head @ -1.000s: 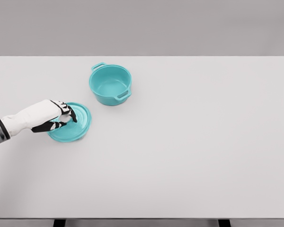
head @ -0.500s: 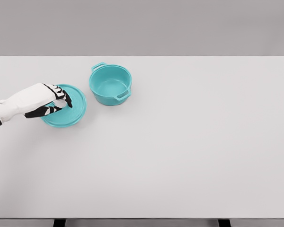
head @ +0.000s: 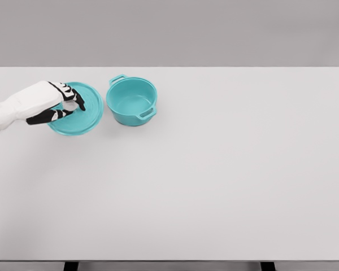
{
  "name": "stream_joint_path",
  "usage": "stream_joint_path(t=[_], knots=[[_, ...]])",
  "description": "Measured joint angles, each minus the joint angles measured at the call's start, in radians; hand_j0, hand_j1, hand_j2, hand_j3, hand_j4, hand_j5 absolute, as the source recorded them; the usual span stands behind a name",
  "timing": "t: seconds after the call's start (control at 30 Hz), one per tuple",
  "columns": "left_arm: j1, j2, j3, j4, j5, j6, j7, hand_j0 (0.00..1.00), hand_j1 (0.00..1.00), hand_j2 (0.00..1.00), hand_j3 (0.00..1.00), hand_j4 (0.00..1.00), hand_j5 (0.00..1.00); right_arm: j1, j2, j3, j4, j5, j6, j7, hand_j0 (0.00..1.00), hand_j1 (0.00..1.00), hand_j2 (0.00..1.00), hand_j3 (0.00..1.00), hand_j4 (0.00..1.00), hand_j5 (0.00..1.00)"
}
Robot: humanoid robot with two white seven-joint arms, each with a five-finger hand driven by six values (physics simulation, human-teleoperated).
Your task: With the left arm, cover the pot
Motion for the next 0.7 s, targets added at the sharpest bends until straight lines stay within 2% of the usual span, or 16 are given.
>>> stream_joint_path(t=[0.4,0.7], knots=[[-0.035,-0.047,-0.006,0.014,0.010,0.000,0.000,0.51,0.51,0.51,0.51,0.51,0.51,0.000,0.000,0.000,0.000,0.000,0.000,0.000,1.00,1.00,1.00,1.00,1.00,1.00],[-0.081,-0.148,-0.011,0.092,-0.009,0.000,-0.001,0.51,0.51,0.51,0.51,0.51,0.51,0.000,0.000,0.000,0.000,0.000,0.000,0.000,1.00,1.00,1.00,1.00,1.00,1.00]])
